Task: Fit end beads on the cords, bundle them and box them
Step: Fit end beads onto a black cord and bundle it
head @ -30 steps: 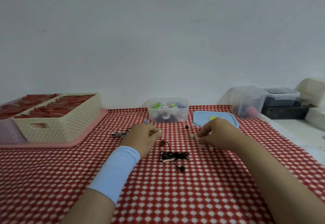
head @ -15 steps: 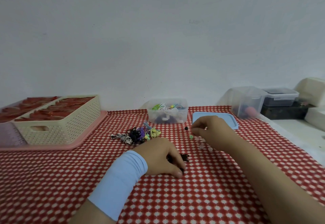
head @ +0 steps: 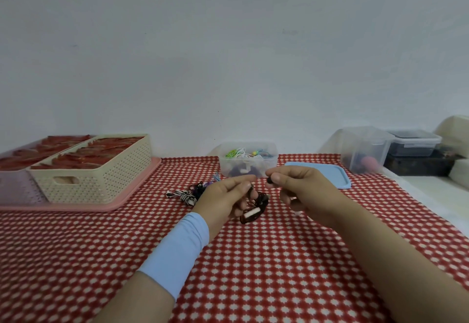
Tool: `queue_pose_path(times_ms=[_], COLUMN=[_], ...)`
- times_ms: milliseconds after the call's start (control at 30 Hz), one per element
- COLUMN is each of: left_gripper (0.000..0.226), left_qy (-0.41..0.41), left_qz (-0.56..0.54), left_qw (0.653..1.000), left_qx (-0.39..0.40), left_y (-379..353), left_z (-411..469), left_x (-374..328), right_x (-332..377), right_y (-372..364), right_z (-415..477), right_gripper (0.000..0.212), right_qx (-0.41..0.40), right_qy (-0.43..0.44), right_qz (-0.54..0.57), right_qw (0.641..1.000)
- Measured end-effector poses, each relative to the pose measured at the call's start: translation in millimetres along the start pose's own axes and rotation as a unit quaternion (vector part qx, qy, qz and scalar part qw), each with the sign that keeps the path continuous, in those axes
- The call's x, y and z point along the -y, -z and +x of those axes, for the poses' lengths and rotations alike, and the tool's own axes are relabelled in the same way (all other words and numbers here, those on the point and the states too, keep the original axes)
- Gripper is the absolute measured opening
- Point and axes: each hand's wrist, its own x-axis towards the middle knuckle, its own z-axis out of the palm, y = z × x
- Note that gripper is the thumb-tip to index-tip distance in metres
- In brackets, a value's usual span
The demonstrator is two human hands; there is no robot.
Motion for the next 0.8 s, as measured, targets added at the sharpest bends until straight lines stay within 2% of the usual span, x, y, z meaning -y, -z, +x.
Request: queue_pose_path(times_ms=[167, 233, 367, 600, 667, 800], left_gripper=[0.027, 0.029, 0.023, 0.01, 0.011, 0.021], left_qy=[0.056, 0.065, 0.045, -0.002, -0.017, 0.015], left_qz=[-0.171, -0.204, -0.133, 0.008, 0.007, -0.067], left_qw=[0.983, 0.976, 0.989, 1.0, 0.999, 0.998], left_qx=[0.021, 0.031, 0.036, -0.027, -0.027, -0.007], left_y=[-1.9, -1.2, 3.0, -1.8, -4.4, -3.1], left_z=[0.1, 0.3, 0.8, 0.6, -0.3, 0.6], left_x=[-3.5, -4.1, 0.6, 3.5, 5.4, 5.2], right_x=[0.9, 1.4, 0.8, -3.0, -6.3, -9.6], right_y=[-4.3, -5.7, -6.9, -8.3, -9.9, -9.7], right_z=[-1.5, -2.8, -2.9, -0.5, 1.0, 2.6], right_gripper=[0.015, 0.015, 0.017, 0.015, 0.016, 0.017], right_qx=[0.013, 0.013, 0.018, 0.041, 0.043, 0.049], right_qy=[-0.007, -0.01, -0.016, -0.024, -0.023, -0.01], right_qz=[0.002, 0.001, 0.014, 0.039, 0.037, 0.008], right_qw=[1.0, 1.0, 1.0, 0.998, 0.998, 0.999])
